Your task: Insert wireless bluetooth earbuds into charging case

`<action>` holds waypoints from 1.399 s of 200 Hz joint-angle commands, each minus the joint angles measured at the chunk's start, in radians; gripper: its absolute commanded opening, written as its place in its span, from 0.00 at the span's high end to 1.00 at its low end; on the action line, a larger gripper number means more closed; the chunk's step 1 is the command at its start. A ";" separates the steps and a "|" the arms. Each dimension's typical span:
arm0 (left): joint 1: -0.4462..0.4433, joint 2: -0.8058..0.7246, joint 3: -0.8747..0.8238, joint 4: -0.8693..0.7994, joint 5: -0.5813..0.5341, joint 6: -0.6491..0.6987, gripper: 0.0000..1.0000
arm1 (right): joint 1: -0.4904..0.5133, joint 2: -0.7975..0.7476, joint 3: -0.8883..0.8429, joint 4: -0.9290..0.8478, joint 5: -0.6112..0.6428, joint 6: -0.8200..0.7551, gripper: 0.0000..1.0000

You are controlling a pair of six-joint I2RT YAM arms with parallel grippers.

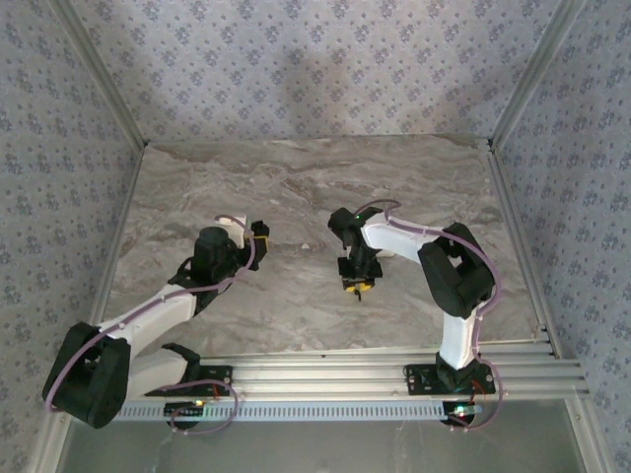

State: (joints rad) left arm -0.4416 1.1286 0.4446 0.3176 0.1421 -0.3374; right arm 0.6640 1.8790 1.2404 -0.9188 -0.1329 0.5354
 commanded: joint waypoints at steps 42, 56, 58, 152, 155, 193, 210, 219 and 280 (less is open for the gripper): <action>-0.007 -0.009 0.020 0.021 0.013 0.009 0.85 | 0.014 0.025 -0.018 -0.042 0.030 0.018 0.71; -0.008 -0.010 0.019 0.023 0.012 0.008 0.85 | 0.013 0.025 -0.022 -0.038 0.028 0.017 0.73; -0.007 -0.010 0.019 0.022 0.013 0.009 0.85 | 0.013 0.027 -0.021 -0.038 0.027 0.017 0.73; -0.008 -0.021 0.015 0.015 0.011 0.012 0.85 | 0.019 0.017 -0.039 0.013 0.046 0.026 0.80; -0.008 -0.021 0.015 0.015 0.011 0.012 0.85 | 0.020 0.014 -0.039 0.017 0.048 0.026 0.81; -0.014 -0.018 0.005 0.052 0.042 0.019 0.85 | 0.009 -0.078 -0.109 0.096 0.049 0.046 0.84; -0.032 -0.008 -0.006 0.108 0.069 0.031 0.85 | -0.004 -0.159 -0.148 0.167 0.040 0.046 0.84; -0.045 0.001 -0.009 0.142 0.081 0.037 0.85 | -0.009 -0.208 -0.166 0.197 0.054 0.046 0.85; -0.135 0.153 0.043 0.362 0.188 0.081 0.85 | -0.045 -0.530 -0.246 0.399 0.066 -0.053 0.84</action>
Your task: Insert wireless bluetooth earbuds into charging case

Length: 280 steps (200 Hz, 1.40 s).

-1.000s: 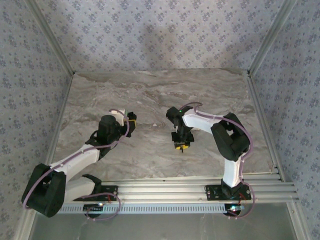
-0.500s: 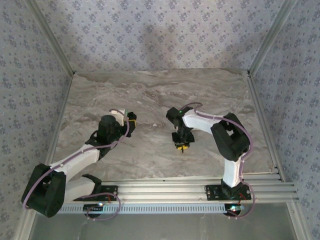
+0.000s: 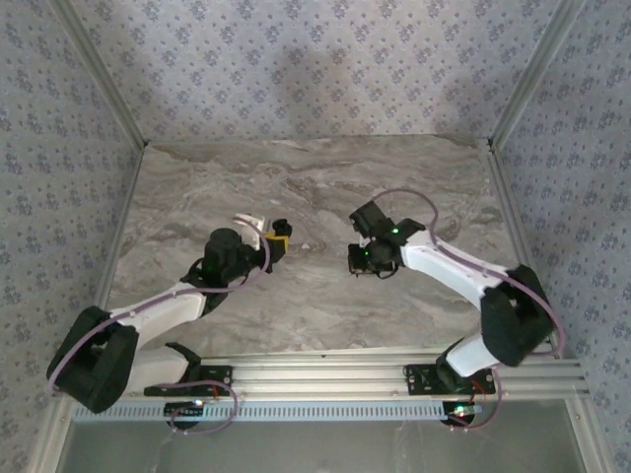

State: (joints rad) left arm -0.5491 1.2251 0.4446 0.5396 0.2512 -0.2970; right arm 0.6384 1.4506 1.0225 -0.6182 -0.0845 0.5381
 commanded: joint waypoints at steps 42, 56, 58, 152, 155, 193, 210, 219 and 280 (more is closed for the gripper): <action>-0.089 0.179 0.105 0.298 0.227 0.082 0.85 | -0.062 -0.301 -0.055 0.222 -0.024 -0.168 0.84; -0.106 0.205 0.135 0.314 0.275 0.106 0.85 | -0.064 -0.350 -0.055 0.250 -0.050 -0.203 0.84; -0.110 0.208 0.137 0.315 0.281 0.110 0.85 | -0.064 -0.357 -0.055 0.254 -0.055 -0.208 0.84; -0.154 0.282 0.213 0.400 0.438 0.136 0.85 | -0.012 -0.418 -0.031 0.357 -0.187 -0.268 0.84; -0.155 0.282 0.213 0.401 0.438 0.136 0.85 | -0.008 -0.415 -0.029 0.357 -0.186 -0.269 0.84; -0.159 0.282 0.217 0.408 0.436 0.131 0.86 | 0.014 -0.374 -0.011 0.357 -0.184 -0.288 0.84; -0.158 0.278 0.216 0.408 0.433 0.131 0.86 | 0.016 -0.358 -0.012 0.352 -0.177 -0.294 0.84; -0.158 0.277 0.217 0.410 0.433 0.130 0.86 | 0.016 -0.351 -0.015 0.351 -0.173 -0.294 0.84; -0.159 0.272 0.218 0.411 0.427 0.125 0.86 | 0.028 -0.334 -0.024 0.375 -0.158 -0.288 0.84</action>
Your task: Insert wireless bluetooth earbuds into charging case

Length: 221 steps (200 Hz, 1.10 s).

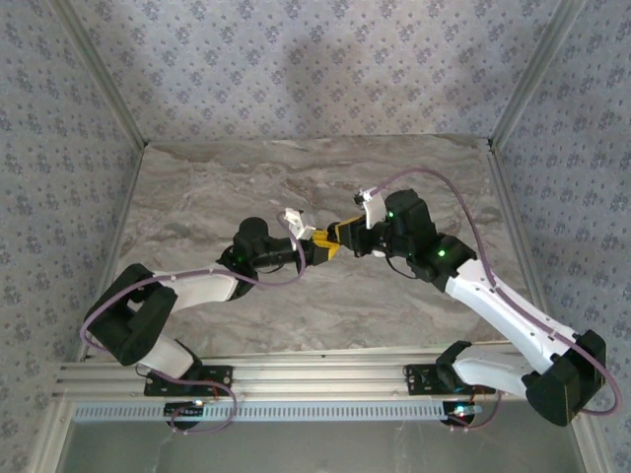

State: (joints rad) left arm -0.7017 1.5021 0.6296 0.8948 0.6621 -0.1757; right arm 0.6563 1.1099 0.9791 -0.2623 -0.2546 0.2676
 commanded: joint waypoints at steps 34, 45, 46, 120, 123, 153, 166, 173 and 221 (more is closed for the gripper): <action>-0.006 -0.014 0.032 0.056 0.015 0.002 0.86 | 0.012 0.005 0.007 0.031 0.041 -0.016 0.84; -0.005 -0.017 0.033 0.056 0.009 -0.001 0.86 | 0.012 0.007 0.003 0.028 0.048 -0.019 0.84; -0.005 -0.018 0.033 0.056 0.009 -0.001 0.86 | 0.012 0.008 0.002 0.028 0.049 -0.020 0.84; -0.006 -0.033 0.030 0.076 -0.007 -0.025 0.85 | 0.013 0.013 -0.025 0.034 0.041 -0.008 0.84; -0.005 -0.034 0.030 0.076 -0.008 -0.025 0.85 | 0.014 0.013 -0.025 0.034 0.038 -0.007 0.84; -0.006 -0.036 0.028 0.083 -0.023 -0.028 0.86 | 0.017 0.016 -0.026 0.033 0.025 -0.004 0.84; -0.005 -0.038 0.028 0.085 -0.032 -0.032 0.85 | 0.019 0.016 -0.027 0.026 0.027 -0.004 0.84; -0.006 -0.040 0.028 0.085 -0.039 -0.033 0.85 | 0.020 0.016 -0.028 0.022 0.032 -0.004 0.84; -0.005 -0.051 0.028 0.078 -0.067 -0.027 0.85 | 0.037 0.016 -0.024 -0.024 0.100 -0.007 0.84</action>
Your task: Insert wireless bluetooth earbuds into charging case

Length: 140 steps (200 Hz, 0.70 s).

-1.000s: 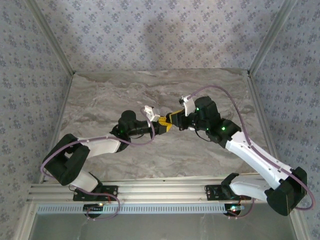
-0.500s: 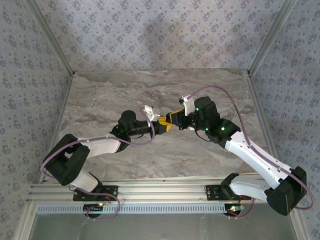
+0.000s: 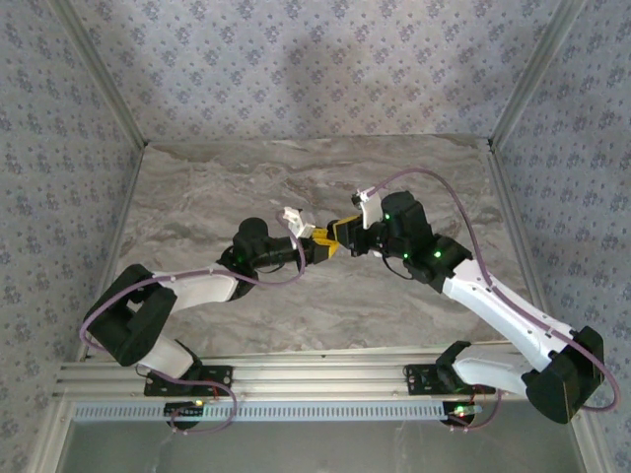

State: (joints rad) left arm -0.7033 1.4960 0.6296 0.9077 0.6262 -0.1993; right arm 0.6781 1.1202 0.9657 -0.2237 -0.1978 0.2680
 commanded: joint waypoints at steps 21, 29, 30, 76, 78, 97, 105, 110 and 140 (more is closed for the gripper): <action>-0.004 -0.048 0.028 0.063 -0.031 -0.003 0.85 | 0.022 0.010 -0.011 -0.063 0.058 -0.009 0.84; -0.004 -0.047 0.028 0.063 -0.031 -0.002 0.85 | 0.025 0.013 -0.010 -0.064 0.059 -0.010 0.84; -0.004 -0.048 0.028 0.063 -0.031 -0.002 0.86 | 0.026 0.013 -0.010 -0.064 0.060 -0.010 0.84; -0.005 -0.061 0.028 0.045 -0.039 0.010 0.85 | 0.054 0.025 0.005 -0.079 0.107 -0.015 0.84; -0.004 -0.060 0.028 0.045 -0.039 0.010 0.86 | 0.055 0.024 0.005 -0.080 0.108 -0.015 0.84; -0.005 -0.063 0.027 0.040 -0.045 0.013 0.85 | 0.066 0.027 0.008 -0.094 0.135 -0.007 0.83; -0.005 -0.066 0.026 0.040 -0.048 0.015 0.86 | 0.070 0.028 0.008 -0.101 0.150 -0.002 0.83; -0.004 -0.065 0.027 0.040 -0.049 0.015 0.85 | 0.073 0.028 0.008 -0.106 0.163 0.004 0.83; -0.005 -0.069 0.027 0.040 -0.049 0.016 0.86 | 0.083 0.027 0.004 -0.114 0.198 0.013 0.83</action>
State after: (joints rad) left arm -0.7036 1.4788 0.6296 0.8619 0.5934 -0.1982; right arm 0.7498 1.1297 0.9676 -0.2344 -0.0551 0.2687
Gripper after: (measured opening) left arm 0.186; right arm 0.171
